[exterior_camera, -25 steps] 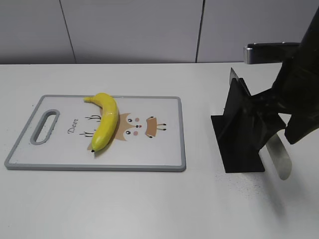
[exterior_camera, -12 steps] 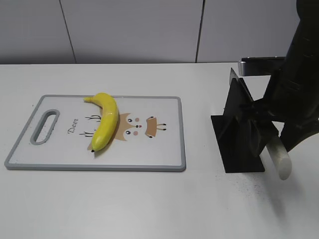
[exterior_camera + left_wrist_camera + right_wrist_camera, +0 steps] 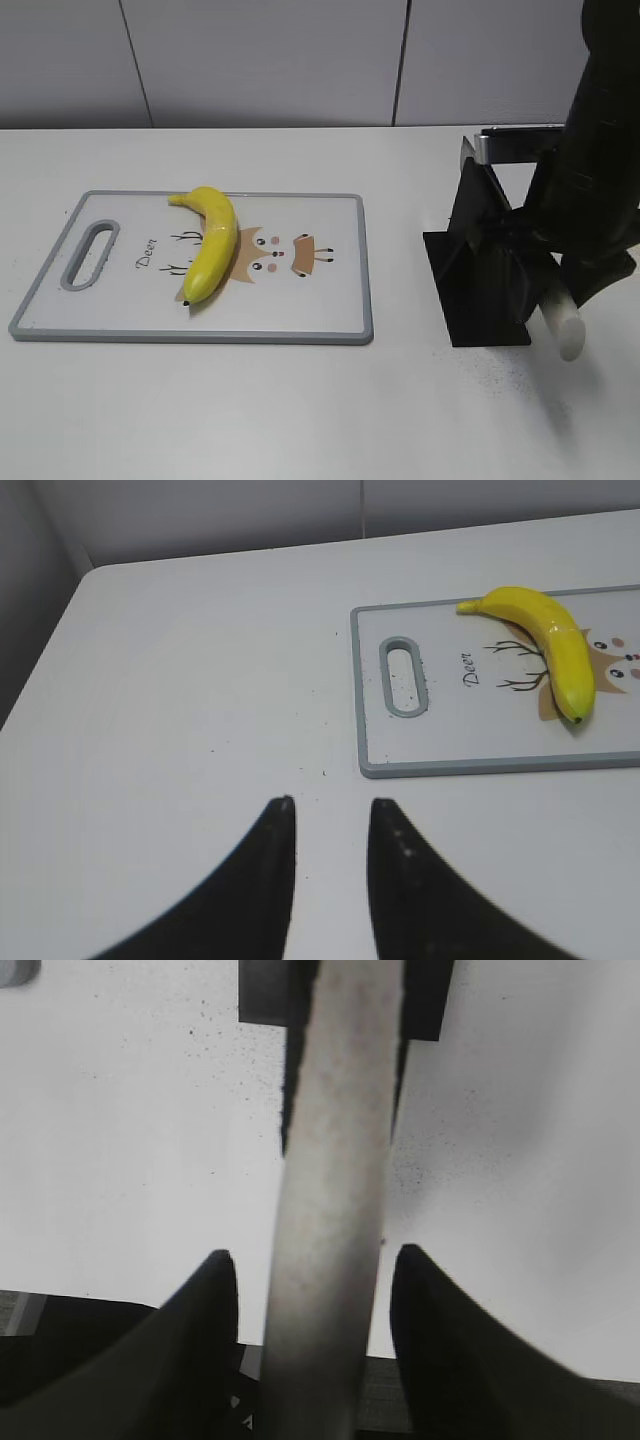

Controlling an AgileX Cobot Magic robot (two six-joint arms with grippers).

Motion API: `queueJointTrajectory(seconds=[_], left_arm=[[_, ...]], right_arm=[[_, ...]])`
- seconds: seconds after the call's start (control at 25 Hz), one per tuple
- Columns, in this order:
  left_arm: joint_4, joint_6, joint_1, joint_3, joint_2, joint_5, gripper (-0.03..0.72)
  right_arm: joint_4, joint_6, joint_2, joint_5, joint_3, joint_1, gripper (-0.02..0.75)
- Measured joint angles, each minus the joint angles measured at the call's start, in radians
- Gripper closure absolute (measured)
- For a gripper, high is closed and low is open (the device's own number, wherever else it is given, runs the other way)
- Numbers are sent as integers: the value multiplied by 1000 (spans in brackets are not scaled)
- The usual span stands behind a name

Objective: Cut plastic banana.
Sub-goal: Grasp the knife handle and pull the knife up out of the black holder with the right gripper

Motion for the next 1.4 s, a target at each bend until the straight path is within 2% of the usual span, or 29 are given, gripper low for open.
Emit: queueJointTrajectory(seconds=[0.12,0.72,1.12,1.4], left_arm=[[0,0,0,0,0,0,448],[0,0,0,0,0,0,448],[0,0,0,0,0,0,448],[0,0,0,0,0,0,448]], right_arm=[[3,19,0,19,0,0,566],[4,48,-21,32,0,0,556],[-10,69,-190,46,-4,0,557],[-23,82,-292,56,-148,0,557]])
